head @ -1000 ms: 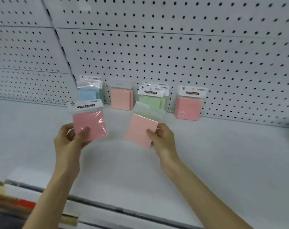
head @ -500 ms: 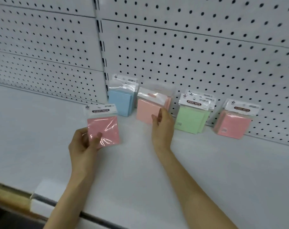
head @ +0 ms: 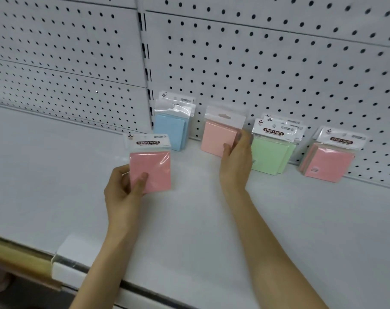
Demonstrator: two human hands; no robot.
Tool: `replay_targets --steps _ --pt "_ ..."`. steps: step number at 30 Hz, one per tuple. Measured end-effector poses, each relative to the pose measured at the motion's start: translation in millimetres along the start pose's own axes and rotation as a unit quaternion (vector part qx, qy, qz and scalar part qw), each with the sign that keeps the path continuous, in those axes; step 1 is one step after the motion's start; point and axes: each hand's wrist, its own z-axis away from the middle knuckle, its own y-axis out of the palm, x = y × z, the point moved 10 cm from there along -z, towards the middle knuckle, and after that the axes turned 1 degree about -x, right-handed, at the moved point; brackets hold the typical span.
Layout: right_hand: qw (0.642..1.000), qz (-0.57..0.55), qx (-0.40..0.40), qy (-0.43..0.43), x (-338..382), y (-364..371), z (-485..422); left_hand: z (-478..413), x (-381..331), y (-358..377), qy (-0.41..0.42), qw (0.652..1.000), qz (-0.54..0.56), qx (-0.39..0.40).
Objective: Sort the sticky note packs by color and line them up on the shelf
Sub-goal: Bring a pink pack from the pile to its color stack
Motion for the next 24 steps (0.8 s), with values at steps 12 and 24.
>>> replay_targets --steps 12,24 --pt "1.0 0.003 -0.019 0.005 -0.9 -0.3 -1.3 0.0 0.3 1.8 -0.002 1.0 0.0 0.012" --pt "0.887 -0.341 0.29 0.111 -1.4 -7.7 46.9 19.4 1.0 72.1 -0.06 0.986 0.08 0.131"
